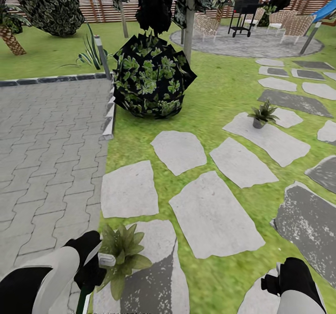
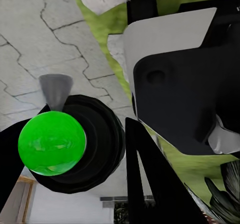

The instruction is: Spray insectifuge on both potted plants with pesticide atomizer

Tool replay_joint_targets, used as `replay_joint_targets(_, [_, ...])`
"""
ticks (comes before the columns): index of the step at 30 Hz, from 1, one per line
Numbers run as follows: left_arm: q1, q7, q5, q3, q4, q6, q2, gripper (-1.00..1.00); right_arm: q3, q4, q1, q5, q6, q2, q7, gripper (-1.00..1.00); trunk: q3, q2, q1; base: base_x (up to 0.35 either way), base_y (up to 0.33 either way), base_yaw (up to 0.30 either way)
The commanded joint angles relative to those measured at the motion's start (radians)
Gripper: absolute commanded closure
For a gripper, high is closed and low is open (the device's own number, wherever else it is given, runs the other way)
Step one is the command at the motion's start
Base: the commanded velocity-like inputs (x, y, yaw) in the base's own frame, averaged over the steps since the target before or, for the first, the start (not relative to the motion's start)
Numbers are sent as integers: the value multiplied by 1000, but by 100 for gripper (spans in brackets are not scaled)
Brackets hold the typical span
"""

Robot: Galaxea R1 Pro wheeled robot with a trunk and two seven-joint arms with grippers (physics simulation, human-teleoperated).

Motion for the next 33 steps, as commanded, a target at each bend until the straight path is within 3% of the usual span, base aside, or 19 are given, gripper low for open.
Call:
replay_joint_targets(1, [0, -11, -10, -2, -1, 3, 0, 100, -4, -2, -1, 10, 0, 1, 10, -100, -1, -1, 0, 0, 0, 211])
replay_joint_targets(20, [0, -11, -10, -2, -3, 3, 0, 100, -4, -2, -1, 10, -1, 1, 9, -100, -8, -1, 0, -47, -62, 167])
replay_joint_targets(33, [0, -11, -10, -2, -3, 3, 0, 100, -4, -2, -1, 11, -1, 1, 10, -100, -12, -1, 0, 0, -231, 195])
